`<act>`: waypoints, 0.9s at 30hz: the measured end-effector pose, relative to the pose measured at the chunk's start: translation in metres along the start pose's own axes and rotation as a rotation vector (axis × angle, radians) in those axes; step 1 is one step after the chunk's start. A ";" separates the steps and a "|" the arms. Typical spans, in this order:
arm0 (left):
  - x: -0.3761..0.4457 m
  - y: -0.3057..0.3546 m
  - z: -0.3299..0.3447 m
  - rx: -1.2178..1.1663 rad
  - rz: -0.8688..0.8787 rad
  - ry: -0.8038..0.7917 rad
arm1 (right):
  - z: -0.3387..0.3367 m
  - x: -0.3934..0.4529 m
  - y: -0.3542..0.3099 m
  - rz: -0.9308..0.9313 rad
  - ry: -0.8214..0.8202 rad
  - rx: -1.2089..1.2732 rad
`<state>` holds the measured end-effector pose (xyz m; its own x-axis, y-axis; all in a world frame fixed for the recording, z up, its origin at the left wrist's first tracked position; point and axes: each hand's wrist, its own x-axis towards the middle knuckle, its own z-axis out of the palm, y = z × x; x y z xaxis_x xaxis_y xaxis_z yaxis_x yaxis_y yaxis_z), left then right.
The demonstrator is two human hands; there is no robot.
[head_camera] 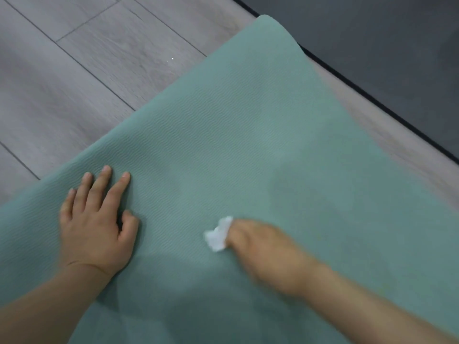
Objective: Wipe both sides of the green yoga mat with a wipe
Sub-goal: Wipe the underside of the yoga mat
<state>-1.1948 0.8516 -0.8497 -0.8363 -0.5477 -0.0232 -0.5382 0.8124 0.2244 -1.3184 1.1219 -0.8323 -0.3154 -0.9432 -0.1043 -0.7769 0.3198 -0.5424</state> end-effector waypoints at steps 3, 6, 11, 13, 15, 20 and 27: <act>0.000 0.001 0.001 -0.003 0.001 0.016 | -0.058 -0.005 0.096 0.330 0.253 -0.206; 0.000 0.001 0.002 -0.002 -0.001 0.014 | -0.122 -0.018 0.177 1.005 0.410 -0.325; -0.001 -0.002 0.003 -0.002 0.004 0.003 | -0.099 0.011 0.143 1.135 0.618 -0.221; 0.001 -0.001 0.003 -0.005 0.003 0.006 | -0.054 0.026 0.087 0.811 0.588 -0.208; 0.001 -0.001 0.003 -0.005 0.002 0.008 | -0.010 0.024 0.021 0.460 0.378 -0.162; 0.000 -0.001 0.003 -0.024 0.007 0.031 | -0.027 -0.005 0.027 0.059 -0.018 0.040; -0.001 -0.002 0.005 -0.017 0.003 0.035 | -0.132 -0.040 0.187 1.167 0.444 -0.246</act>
<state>-1.1936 0.8513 -0.8548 -0.8336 -0.5523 0.0113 -0.5337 0.8105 0.2414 -1.5235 1.2312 -0.8194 -0.9949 0.0047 -0.1007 0.0192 0.9894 -0.1440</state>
